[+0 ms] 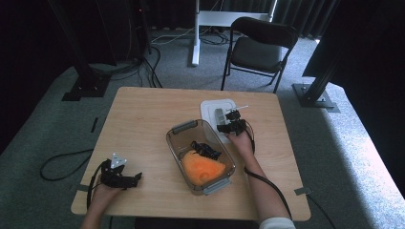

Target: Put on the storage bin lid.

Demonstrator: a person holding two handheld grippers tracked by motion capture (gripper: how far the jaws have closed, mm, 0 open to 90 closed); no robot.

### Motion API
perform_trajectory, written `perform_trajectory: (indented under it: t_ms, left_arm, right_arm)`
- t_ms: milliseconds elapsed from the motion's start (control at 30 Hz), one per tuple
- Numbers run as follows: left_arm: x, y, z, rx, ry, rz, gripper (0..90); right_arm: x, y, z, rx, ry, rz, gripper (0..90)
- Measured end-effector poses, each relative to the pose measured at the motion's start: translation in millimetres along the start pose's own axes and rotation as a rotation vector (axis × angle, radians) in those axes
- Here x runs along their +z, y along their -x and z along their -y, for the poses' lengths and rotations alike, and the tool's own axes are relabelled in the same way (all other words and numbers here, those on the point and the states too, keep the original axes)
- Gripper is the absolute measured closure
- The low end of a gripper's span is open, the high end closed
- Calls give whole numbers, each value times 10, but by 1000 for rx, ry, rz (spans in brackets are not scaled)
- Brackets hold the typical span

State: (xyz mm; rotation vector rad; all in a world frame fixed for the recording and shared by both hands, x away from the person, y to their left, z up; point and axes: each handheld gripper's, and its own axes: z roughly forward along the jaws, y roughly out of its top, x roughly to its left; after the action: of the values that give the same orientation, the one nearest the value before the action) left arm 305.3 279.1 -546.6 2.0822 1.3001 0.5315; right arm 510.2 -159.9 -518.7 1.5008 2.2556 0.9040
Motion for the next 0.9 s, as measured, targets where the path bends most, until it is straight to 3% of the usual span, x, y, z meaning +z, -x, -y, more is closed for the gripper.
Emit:
perform_trajectory:
  t_ms: [67, 233, 267, 367, 500, 700, 900]
  left_arm:
    - [0, 0, 0, 0, 0, 0, 11]
    - [0, 0, 0, 0, 0, 0, 11]
    - [0, 0, 0, 0, 0, 0, 11]
    - [0, 0, 0, 1, 0, 0, 11]
    - [0, 0, 0, 0, 0, 0, 11]
    - [0, 0, 0, 0, 0, 0, 11]
    - [0, 0, 0, 0, 0, 0, 11]
  right_arm:
    - [15, -10, 3, -10, 3, 8, 357]
    - [3, 33, -10, 26, 12, 7, 529]
    - [3, 33, -10, 26, 12, 7, 529]
    - [31, -2, -2, 2, -6, -6, 535]
    - [34, -11, 14, -7, 8, 10, 667]
    - [21, -9, -2, -11, -10, 4, 675]
    - [-35, -3, 1, -16, 5, -4, 677]
